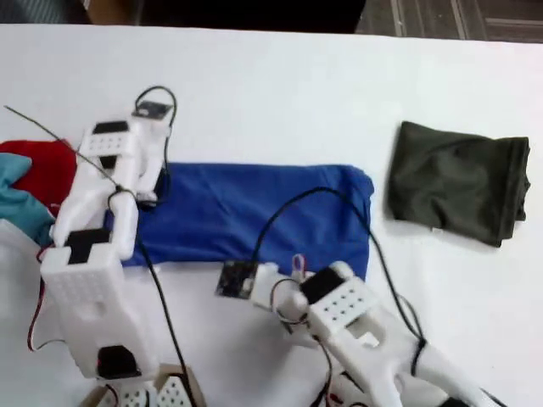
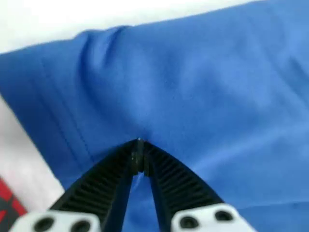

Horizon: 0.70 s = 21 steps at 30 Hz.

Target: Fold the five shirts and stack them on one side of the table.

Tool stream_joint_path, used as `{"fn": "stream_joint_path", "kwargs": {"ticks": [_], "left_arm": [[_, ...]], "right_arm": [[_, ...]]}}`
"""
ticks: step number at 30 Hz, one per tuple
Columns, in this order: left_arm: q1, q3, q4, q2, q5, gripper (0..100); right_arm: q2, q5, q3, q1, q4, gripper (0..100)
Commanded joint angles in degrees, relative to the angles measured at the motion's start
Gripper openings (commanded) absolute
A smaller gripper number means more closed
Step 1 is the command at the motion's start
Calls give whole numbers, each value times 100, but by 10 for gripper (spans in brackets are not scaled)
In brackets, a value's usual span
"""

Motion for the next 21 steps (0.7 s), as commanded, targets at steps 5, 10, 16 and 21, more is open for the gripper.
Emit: {"fn": "stream_joint_path", "kwargs": {"ticks": [5, 10, 16, 21], "left_arm": [[53, 391, -563, -62, 62, 24], [53, 391, -563, -62, 62, 24], [44, 391, -563, -62, 62, 24], [44, 391, -563, -62, 62, 24]], "right_arm": [[1042, -26, -536, 180, -549, 238], [1490, -35, -809, 655, -549, 115], [1763, -26, -870, 778, -330, 135], [1789, 0, -870, 778, -101, 293]]}}
